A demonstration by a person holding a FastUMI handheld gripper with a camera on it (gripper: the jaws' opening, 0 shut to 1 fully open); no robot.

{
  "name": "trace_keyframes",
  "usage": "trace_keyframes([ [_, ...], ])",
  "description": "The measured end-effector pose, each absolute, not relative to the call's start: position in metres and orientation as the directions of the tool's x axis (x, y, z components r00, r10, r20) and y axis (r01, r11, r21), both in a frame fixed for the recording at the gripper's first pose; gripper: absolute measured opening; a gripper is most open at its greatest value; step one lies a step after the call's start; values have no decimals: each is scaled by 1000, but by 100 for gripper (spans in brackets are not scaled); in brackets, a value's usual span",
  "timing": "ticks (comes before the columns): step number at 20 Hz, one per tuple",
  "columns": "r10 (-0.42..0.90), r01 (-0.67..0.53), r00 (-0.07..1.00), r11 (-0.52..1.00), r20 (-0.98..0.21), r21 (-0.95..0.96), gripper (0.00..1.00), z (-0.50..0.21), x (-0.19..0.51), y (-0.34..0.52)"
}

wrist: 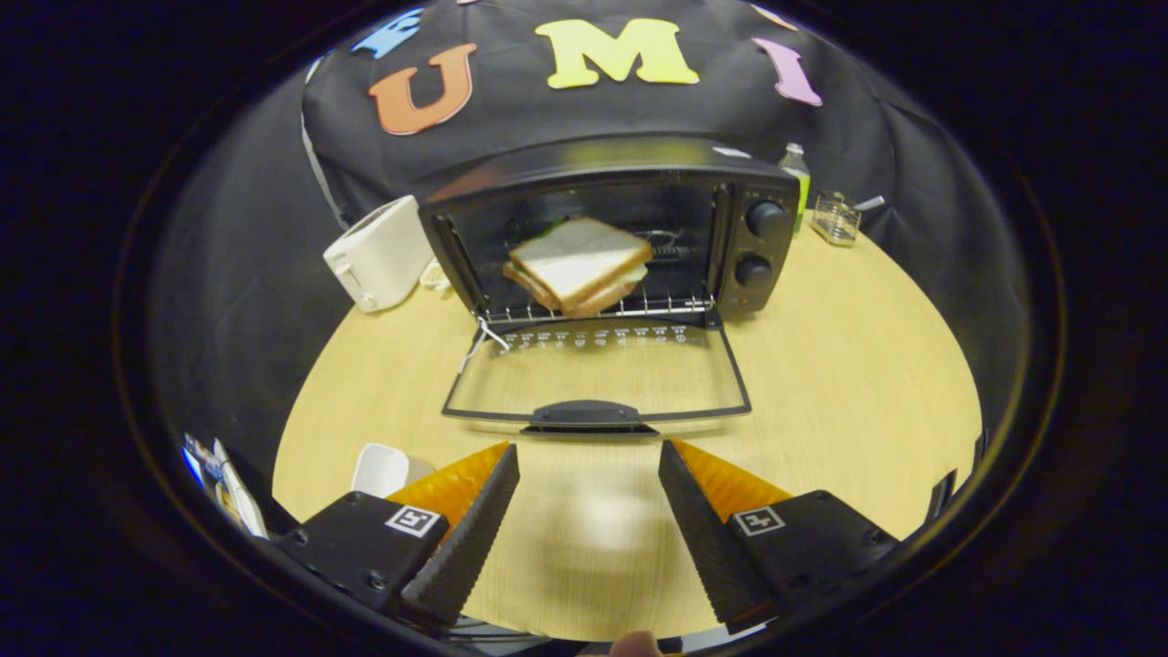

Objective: Open the toaster oven, put the food inside, and close the toaster oven door.

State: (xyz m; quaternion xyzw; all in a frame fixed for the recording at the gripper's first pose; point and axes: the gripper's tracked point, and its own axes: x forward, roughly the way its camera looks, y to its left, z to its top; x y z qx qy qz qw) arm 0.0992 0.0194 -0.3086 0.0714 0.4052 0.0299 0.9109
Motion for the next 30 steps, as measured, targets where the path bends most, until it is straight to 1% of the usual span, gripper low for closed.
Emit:
trace_keyframes([
  [5, 105, 9, 616, 990, -781, 140, 100, -347, 116, 18],
  [10, 73, 19, 588, 994, -806, 105, 100, -368, 125, 14],
  [12, 56, 14, 594, 997, -803, 80, 100, -369, 128, 15],
  [15, 32, -42, 608, 999, -794, 8, 100, -370, 130, 15],
  [17, 29, -52, 612, 999, -791, -3, 100, -365, 130, 15],
  [20, 29, -64, 648, 998, -761, -16, 100, -347, 135, 8],
  [21, 31, -73, 663, 997, -748, -24, 100, -332, 125, 13],
  [23, 36, -82, 699, 996, -714, -30, 100, -314, 131, 8],
  [26, 17, -64, 775, 997, -631, -52, 100, -278, 144, 5],
  [30, 17, -35, 826, 999, -564, -22, 100, -236, 157, 9],
])
